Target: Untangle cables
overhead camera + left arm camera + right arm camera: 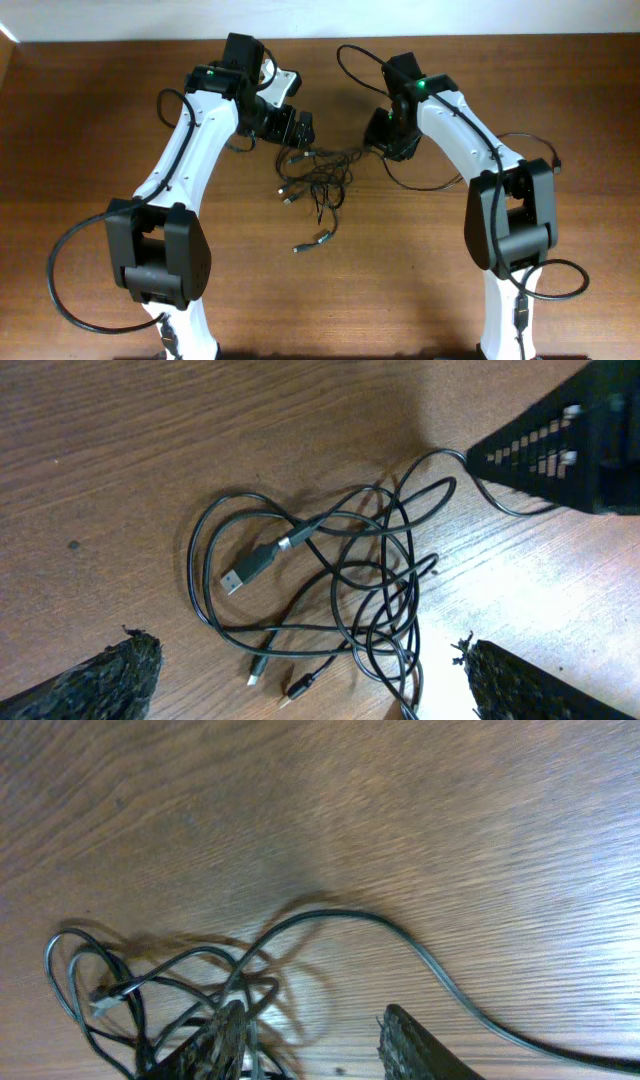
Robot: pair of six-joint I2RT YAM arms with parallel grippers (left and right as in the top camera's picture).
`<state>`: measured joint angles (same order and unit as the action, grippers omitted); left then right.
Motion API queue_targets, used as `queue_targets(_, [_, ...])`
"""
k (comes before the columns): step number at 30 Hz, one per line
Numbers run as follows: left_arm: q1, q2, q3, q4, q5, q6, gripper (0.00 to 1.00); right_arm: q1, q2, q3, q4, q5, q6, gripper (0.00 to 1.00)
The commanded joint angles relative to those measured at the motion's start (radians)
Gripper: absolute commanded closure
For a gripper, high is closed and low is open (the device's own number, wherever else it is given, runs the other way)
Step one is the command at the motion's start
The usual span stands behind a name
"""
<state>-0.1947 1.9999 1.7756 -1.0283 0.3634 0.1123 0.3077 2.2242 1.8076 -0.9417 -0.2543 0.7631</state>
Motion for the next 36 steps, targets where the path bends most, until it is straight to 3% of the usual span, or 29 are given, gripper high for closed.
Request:
queue_targets(1, [0.007,-0.003,-0.009,0.002,0.015,0.005,0.00,0.040,0.042,-0.005,0.023,-0.023,0.112,0.56])
queue_targets(9, [0.007,-0.003,-0.009,0.002,0.015,0.006,0.00,0.058,0.141,-0.005,0.138,-0.024,0.170,0.61])
queue_targets(15, [0.007,-0.003,-0.009,0.002,0.015,0.006,0.00,0.107,0.172,-0.009,0.199,0.109,0.164,0.86])
queue_targets(16, [0.007,-0.003,-0.009,0.001,0.015,0.006,0.00,0.111,0.172,-0.009,0.208,0.119,0.142,0.96])
queue_targets(19, [0.006,-0.003,-0.009,0.000,0.043,0.005,0.00,0.094,0.156,-0.005,0.231,0.130,-0.076,0.96])
queue_targets(24, [-0.050,-0.003,-0.009,0.010,0.183,-0.098,0.10,0.049,-0.124,0.046,0.101,0.119,-0.364,0.96])
queue_targets(30, [-0.137,-0.001,-0.011,0.029,0.183,-0.101,0.07,0.031,-0.456,0.046,0.050,0.034,-0.366,0.96])
queue_targets(31, [-0.143,-0.001,-0.011,0.042,0.202,-0.080,0.07,0.031,-0.470,0.046,0.046,0.018,-0.363,0.96])
queue_targets(34, [-0.143,-0.001,-0.011,0.070,0.459,0.173,0.12,0.031,-0.473,0.046,0.016,0.018,-0.363,0.96])
queue_targets(36, [-0.143,-0.001,-0.011,0.070,0.538,0.265,0.14,0.031,-0.473,0.046,0.014,0.018,-0.363,0.96])
